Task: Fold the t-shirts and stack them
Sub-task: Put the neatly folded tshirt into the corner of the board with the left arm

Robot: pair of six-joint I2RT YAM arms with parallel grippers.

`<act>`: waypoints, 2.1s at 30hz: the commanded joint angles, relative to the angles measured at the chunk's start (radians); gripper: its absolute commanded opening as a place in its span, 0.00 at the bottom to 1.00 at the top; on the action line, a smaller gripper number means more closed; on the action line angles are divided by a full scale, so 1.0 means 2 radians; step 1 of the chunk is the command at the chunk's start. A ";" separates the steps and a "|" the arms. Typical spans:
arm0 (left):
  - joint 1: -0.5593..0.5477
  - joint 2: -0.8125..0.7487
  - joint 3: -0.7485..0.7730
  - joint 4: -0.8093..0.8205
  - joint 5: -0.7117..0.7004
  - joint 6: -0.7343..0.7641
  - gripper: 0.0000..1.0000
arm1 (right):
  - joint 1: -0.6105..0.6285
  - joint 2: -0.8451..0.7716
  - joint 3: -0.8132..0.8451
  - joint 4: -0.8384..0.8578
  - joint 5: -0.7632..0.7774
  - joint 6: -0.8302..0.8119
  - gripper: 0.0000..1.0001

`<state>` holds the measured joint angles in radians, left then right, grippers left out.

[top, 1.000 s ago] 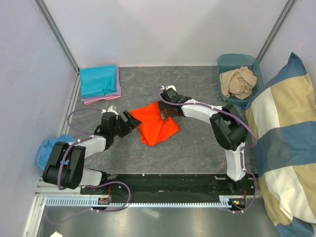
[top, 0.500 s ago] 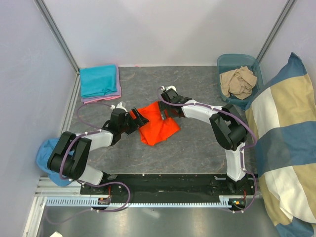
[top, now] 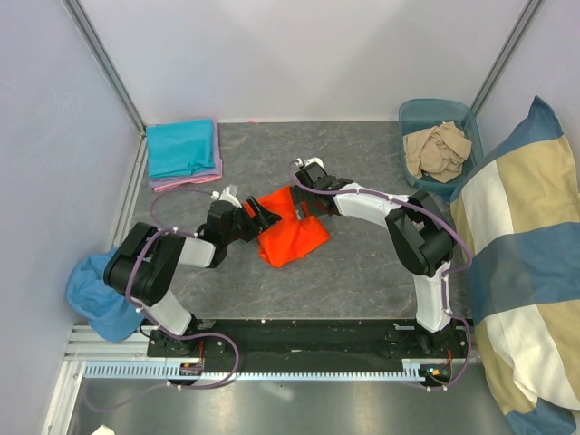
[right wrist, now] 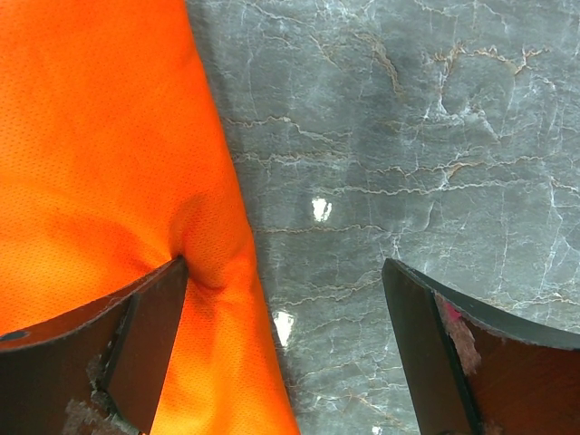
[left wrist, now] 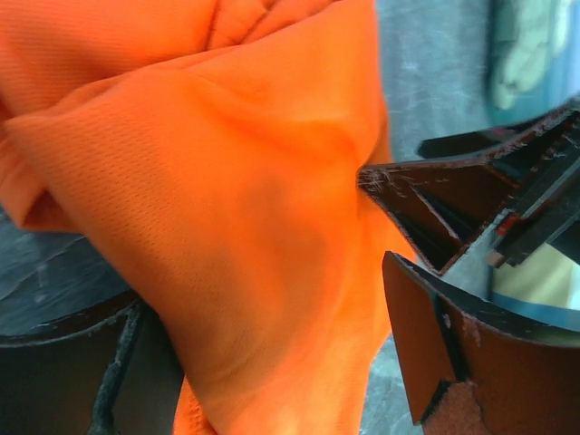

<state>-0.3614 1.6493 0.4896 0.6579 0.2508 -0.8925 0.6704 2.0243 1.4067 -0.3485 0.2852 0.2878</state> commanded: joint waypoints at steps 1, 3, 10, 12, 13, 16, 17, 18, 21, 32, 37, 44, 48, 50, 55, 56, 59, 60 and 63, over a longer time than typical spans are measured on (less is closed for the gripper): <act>-0.004 0.067 -0.051 -0.025 0.026 -0.023 0.85 | 0.002 -0.018 0.000 -0.012 -0.008 -0.001 0.98; -0.004 0.082 -0.059 0.009 0.038 -0.032 0.82 | 0.002 -0.017 0.001 -0.013 -0.009 -0.001 0.98; -0.004 0.130 -0.048 0.045 0.061 -0.040 0.53 | 0.002 -0.020 -0.001 -0.016 -0.014 0.003 0.98; -0.004 0.134 -0.042 0.045 0.062 -0.038 0.45 | 0.002 -0.021 -0.005 -0.016 -0.014 0.003 0.98; -0.004 0.136 -0.040 0.045 0.064 -0.037 0.37 | 0.002 -0.022 -0.006 -0.016 -0.013 0.003 0.98; -0.004 0.144 -0.029 0.045 0.067 -0.037 0.02 | 0.002 -0.025 -0.012 -0.015 -0.015 0.004 0.98; -0.004 0.147 -0.026 0.045 0.068 -0.038 0.02 | 0.002 -0.027 -0.013 -0.016 -0.016 0.004 0.98; -0.004 0.147 -0.024 0.045 0.070 -0.039 0.02 | 0.002 -0.031 -0.016 -0.015 -0.016 0.005 0.98; -0.004 0.137 -0.019 0.045 0.072 -0.039 0.02 | 0.002 -0.052 -0.017 -0.017 -0.021 0.007 0.98; -0.005 -0.044 0.086 -0.149 0.011 0.075 0.02 | 0.002 -0.248 -0.013 -0.059 -0.018 0.022 0.98; 0.003 -0.068 0.217 -0.263 -0.033 0.144 0.02 | 0.002 -0.296 -0.073 -0.056 -0.028 0.044 0.98; 0.030 0.067 0.421 -0.360 0.026 0.261 0.02 | 0.002 -0.344 -0.151 -0.050 -0.036 0.064 0.98; 0.043 0.130 0.532 -0.395 0.029 0.309 0.02 | 0.002 -0.362 -0.186 -0.036 -0.051 0.081 0.98; 0.056 0.162 0.569 -0.418 0.039 0.326 0.02 | 0.002 -0.369 -0.204 -0.032 -0.057 0.090 0.98; 0.096 0.208 0.685 -0.470 0.069 0.361 0.02 | 0.002 -0.373 -0.242 -0.008 -0.070 0.103 0.98; 0.103 0.215 0.698 -0.486 0.087 0.365 0.02 | 0.002 -0.372 -0.250 -0.007 -0.073 0.105 0.98; 0.130 0.240 0.758 -0.511 0.115 0.383 0.02 | 0.002 -0.367 -0.262 0.003 -0.083 0.110 0.98; 0.136 0.246 0.796 -0.535 0.119 0.389 0.02 | 0.002 -0.366 -0.265 0.006 -0.086 0.111 0.98; 0.163 0.280 0.870 -0.577 0.132 0.406 0.02 | 0.001 -0.362 -0.265 0.005 -0.094 0.112 0.98</act>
<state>-0.0902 2.1685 2.0315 -0.3912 0.4271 -0.1905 0.6704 1.2953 0.8787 -0.3885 0.1322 0.4881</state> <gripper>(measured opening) 0.092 0.982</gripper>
